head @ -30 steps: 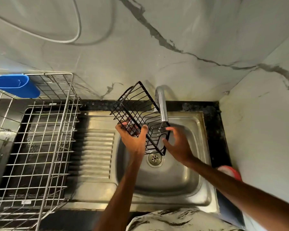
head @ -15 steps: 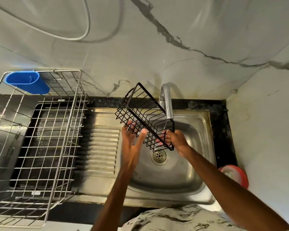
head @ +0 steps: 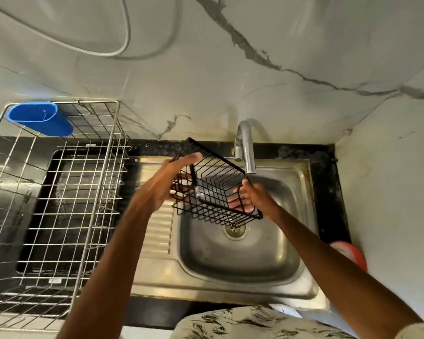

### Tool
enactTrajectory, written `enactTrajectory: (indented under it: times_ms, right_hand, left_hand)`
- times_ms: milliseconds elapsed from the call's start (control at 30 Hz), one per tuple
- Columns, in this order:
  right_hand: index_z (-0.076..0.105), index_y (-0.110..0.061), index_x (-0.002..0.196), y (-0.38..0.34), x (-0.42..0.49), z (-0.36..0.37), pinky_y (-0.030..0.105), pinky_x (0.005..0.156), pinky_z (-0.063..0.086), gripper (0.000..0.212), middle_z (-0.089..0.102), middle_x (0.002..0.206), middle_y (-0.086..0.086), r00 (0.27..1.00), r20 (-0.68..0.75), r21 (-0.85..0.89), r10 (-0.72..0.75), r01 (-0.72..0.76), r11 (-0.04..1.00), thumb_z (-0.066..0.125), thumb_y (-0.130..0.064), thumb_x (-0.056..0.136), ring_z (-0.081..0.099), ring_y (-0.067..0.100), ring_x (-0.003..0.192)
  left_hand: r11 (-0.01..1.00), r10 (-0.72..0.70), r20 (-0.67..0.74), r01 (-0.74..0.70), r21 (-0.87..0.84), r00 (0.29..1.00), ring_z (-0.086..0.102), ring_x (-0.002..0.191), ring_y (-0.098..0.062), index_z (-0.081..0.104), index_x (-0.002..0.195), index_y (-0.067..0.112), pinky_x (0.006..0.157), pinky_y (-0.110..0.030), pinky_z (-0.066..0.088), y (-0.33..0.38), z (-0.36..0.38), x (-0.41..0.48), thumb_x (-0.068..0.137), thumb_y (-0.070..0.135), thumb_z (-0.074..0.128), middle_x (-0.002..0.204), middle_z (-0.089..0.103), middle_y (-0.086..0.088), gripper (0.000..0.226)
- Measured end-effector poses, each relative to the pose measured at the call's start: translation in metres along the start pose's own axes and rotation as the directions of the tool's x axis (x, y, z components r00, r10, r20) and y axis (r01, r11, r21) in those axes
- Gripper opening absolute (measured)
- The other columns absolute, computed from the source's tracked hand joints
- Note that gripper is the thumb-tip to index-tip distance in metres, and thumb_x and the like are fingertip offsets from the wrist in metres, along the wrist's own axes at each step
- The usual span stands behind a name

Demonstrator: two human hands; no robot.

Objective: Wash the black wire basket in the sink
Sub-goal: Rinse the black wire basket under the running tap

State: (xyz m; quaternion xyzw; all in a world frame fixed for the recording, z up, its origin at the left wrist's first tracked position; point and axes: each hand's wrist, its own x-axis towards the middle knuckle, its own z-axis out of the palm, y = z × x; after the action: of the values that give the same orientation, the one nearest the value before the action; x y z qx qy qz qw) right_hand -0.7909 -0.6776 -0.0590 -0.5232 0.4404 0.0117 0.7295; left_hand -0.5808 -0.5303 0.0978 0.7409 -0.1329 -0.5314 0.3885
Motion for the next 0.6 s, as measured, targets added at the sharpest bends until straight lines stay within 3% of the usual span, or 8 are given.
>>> enactTrajectory:
  times_ms: [133, 200, 300, 367, 433, 467, 533, 600]
  right_hand:
    - [0.058, 0.0, 0.12, 0.001, 0.016, 0.002, 0.026, 0.057, 0.055, 0.049, 0.075, 0.086, 0.011, 0.989, -0.087, -0.084, 0.116, -0.123, 0.989, 0.027, -0.037, 0.111, 0.075, 0.021, 0.072]
    - [0.055, 0.0, 0.122, -0.001, 0.025, 0.008, 0.028, 0.058, 0.053, 0.041, 0.071, 0.097, 0.017, 0.975, -0.156, -0.178, 0.157, -0.184, 0.967, 0.029, -0.03, 0.111, 0.071, 0.024, 0.078]
    - [0.048, 0.004, 0.133, 0.004, 0.033, 0.012, 0.033, 0.08, 0.051, 0.032, 0.062, 0.121, 0.023, 0.96, -0.276, -0.593, -0.054, -0.126, 0.796, 0.036, -0.013, 0.108, 0.062, 0.029, 0.1]
    - [0.038, -0.002, 0.148, 0.007, 0.032, 0.014, 0.029, 0.082, 0.051, 0.044, 0.059, 0.129, 0.02, 0.943, -0.179, -0.73, -0.279, 0.063, 0.68, 0.044, -0.007, 0.104, 0.06, 0.022, 0.102]
    - [0.023, -0.008, 0.158, 0.006, 0.026, 0.007, 0.032, 0.086, 0.058, 0.058, 0.047, 0.148, 0.019, 0.891, 0.011, -0.815, -0.453, 0.27, 0.512, 0.044, -0.007, 0.103, 0.064, 0.025, 0.113]
    - [0.022, -0.011, 0.159, 0.008, 0.025, -0.001, 0.032, 0.093, 0.057, 0.061, 0.038, 0.157, 0.016, 0.865, 0.107, -0.84, -0.491, 0.342, 0.42, 0.044, -0.005, 0.102, 0.061, 0.026, 0.122]
    - [0.032, -0.011, 0.156, 0.008, 0.023, -0.022, 0.033, 0.111, 0.045, 0.067, 0.027, 0.164, 0.008, 0.8, 0.282, -0.861, -0.529, 0.454, 0.228, 0.049, 0.008, 0.094, 0.044, 0.022, 0.142]
    - [0.041, -0.01, 0.152, 0.003, 0.02, -0.039, 0.031, 0.121, 0.031, 0.071, 0.035, 0.161, 0.006, 0.746, 0.43, -0.845, -0.509, 0.53, 0.064, 0.053, 0.013, 0.085, 0.037, 0.018, 0.146]
  left_hand:
    - [0.998, -0.031, -0.024, 0.032, 0.05, 0.999, 0.061, 0.118, -0.033, 0.033, 0.148, 0.029, 0.086, -0.054, 0.06, 0.005, 0.02, 0.002, 0.046, 0.075, 0.089, 0.14, 0.051, -0.009, 0.125]
    - [0.999, -0.001, -0.104, 0.005, 0.039, 0.995, 0.058, 0.118, -0.032, 0.028, 0.15, 0.027, 0.087, -0.051, 0.058, 0.004, 0.032, 0.004, 0.055, 0.064, 0.087, 0.137, 0.049, -0.008, 0.118]
    - [0.999, 0.05, -0.2, -0.046, 0.021, 0.979, 0.058, 0.113, -0.029, 0.031, 0.149, 0.025, 0.07, -0.042, 0.06, 0.0, 0.04, 0.004, 0.068, 0.051, 0.086, 0.133, 0.05, -0.007, 0.101]
    - [0.998, 0.055, -0.211, -0.048, 0.039, 0.976, 0.066, 0.105, -0.03, 0.035, 0.144, 0.028, 0.062, -0.039, 0.063, -0.003, 0.038, 0.006, 0.063, 0.054, 0.085, 0.131, 0.053, -0.008, 0.098]
    - [0.993, 0.083, -0.224, -0.063, 0.098, 0.971, 0.071, 0.098, -0.029, 0.037, 0.143, 0.029, 0.074, -0.047, 0.065, -0.003, 0.033, 0.007, 0.058, 0.06, 0.082, 0.132, 0.055, -0.008, 0.101]
    - [0.988, 0.113, -0.23, -0.084, 0.132, 0.967, 0.07, 0.099, -0.026, 0.037, 0.145, 0.027, 0.082, -0.049, 0.062, -0.001, 0.03, 0.006, 0.059, 0.061, 0.081, 0.135, 0.054, -0.008, 0.102]
    - [0.969, 0.19, -0.248, -0.14, 0.203, 0.95, 0.065, 0.096, -0.016, 0.036, 0.149, 0.022, 0.083, -0.033, 0.056, 0.002, 0.024, 0.008, 0.071, 0.058, 0.079, 0.139, 0.051, -0.004, 0.095]
    - [0.954, 0.233, -0.253, -0.17, 0.248, 0.939, 0.061, 0.094, -0.011, 0.037, 0.15, 0.019, 0.082, -0.022, 0.049, 0.006, 0.019, 0.011, 0.082, 0.05, 0.077, 0.14, 0.05, -0.004, 0.085]
